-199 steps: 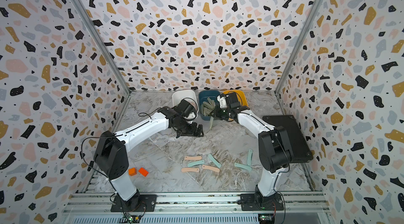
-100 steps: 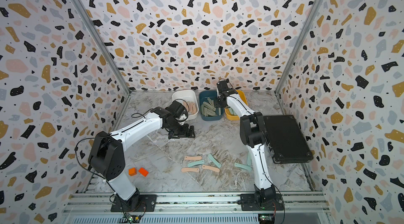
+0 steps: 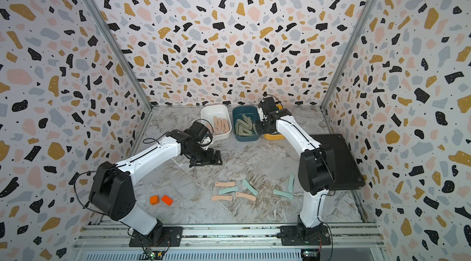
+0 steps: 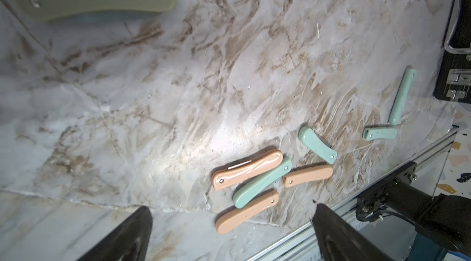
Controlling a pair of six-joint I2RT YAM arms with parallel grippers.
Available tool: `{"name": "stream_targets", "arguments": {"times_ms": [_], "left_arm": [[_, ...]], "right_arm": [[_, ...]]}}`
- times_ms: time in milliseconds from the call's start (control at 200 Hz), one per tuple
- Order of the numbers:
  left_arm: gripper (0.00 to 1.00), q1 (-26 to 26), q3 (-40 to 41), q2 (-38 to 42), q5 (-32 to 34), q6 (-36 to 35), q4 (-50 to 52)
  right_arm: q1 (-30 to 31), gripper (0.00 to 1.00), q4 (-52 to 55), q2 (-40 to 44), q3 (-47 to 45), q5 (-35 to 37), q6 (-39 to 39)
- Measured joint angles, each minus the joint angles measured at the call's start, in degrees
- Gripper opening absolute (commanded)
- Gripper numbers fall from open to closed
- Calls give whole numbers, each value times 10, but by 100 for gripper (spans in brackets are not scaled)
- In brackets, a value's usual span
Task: Place the fruit knives into the storage box by color
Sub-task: Place the fruit knife in the storage box, then pick up the fruit knife from the center of the board.
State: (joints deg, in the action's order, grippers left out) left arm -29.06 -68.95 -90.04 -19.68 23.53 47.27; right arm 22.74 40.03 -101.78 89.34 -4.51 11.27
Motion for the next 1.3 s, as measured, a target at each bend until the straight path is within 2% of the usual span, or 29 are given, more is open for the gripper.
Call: {"name": "stream_targets", "arguments": {"times_ms": [160,441,581,901,1091,1302], "left_arm": [[99,0,51,32,-9,6,-7],[99,0,124,57,-22,28,-25],[99,0,142,60,-25,35,-36],[99,0,154,60,-30,44,-49],[99,0,155,60,-34,43,-55],[99,0,155,60,-34,43,-54]], "right_arm": [[40,40,-7,104,-158,-20,8],[163,43,-35,114,-301,-54,38],[199,44,-55,96,-309,-57,47],[230,42,-80,50,-312,-32,52],[245,25,-83,35,-315,17,54],[243,14,-81,37,-315,46,58]]}}
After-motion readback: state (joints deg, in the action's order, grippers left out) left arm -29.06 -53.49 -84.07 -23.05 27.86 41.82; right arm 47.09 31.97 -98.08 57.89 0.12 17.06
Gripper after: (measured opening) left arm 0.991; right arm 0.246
